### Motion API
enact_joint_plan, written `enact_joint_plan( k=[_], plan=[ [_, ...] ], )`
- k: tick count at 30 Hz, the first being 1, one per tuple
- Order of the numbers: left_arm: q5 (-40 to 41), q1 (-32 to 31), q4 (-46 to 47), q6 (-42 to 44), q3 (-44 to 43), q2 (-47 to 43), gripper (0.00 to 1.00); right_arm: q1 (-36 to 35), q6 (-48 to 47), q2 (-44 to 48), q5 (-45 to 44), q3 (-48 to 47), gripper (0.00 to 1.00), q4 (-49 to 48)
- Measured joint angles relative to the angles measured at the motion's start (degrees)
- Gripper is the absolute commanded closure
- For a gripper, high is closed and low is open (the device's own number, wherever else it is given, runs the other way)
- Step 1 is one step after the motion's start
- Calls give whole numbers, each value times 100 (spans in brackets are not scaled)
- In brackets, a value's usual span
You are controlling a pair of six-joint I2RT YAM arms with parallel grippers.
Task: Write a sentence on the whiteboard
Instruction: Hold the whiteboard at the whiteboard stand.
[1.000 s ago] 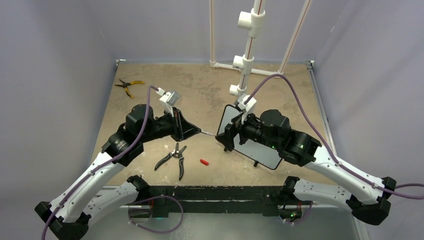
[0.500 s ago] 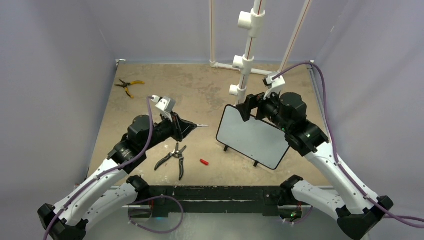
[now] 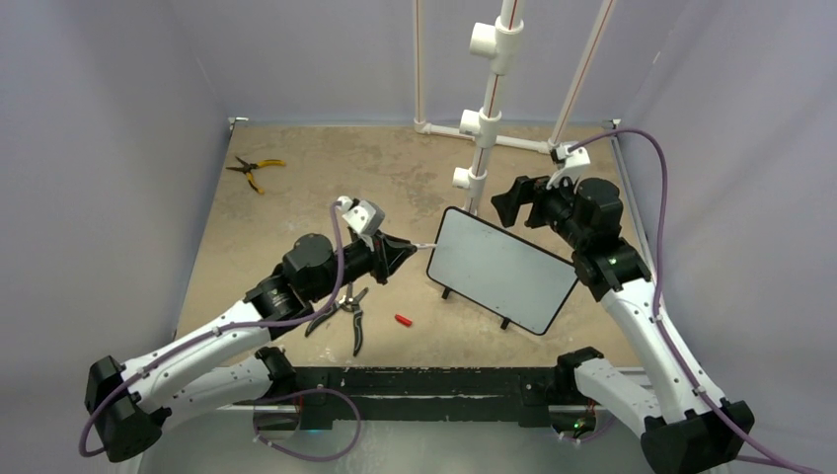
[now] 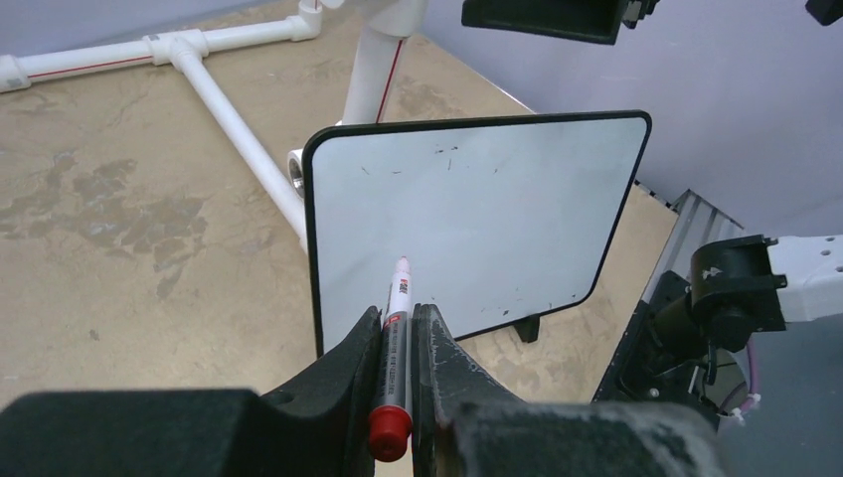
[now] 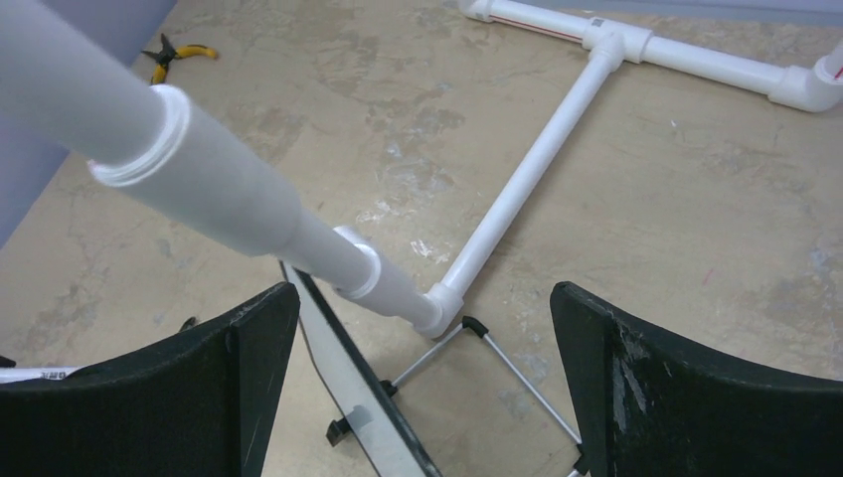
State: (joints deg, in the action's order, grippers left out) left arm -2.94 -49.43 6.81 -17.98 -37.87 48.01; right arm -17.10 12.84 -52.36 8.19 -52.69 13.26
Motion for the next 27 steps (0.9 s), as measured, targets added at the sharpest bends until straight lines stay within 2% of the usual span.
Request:
enact_joint_plan(
  k=[9,18,23,27],
  plan=[
    [-415,22,160,254,-444,835,100,404,153,-125,570,334,5,-177],
    [-400,111,1189,105,-356,1261,100,404,149,42,1436,614,2,-223],
    [-278,111,1449,101,-348,1523,100,404,144,201,1602,660,6,-352],
    [-205,111,1545,101,-348,1598,100,404,103,-85,1679,660,11,-378]
  ],
)
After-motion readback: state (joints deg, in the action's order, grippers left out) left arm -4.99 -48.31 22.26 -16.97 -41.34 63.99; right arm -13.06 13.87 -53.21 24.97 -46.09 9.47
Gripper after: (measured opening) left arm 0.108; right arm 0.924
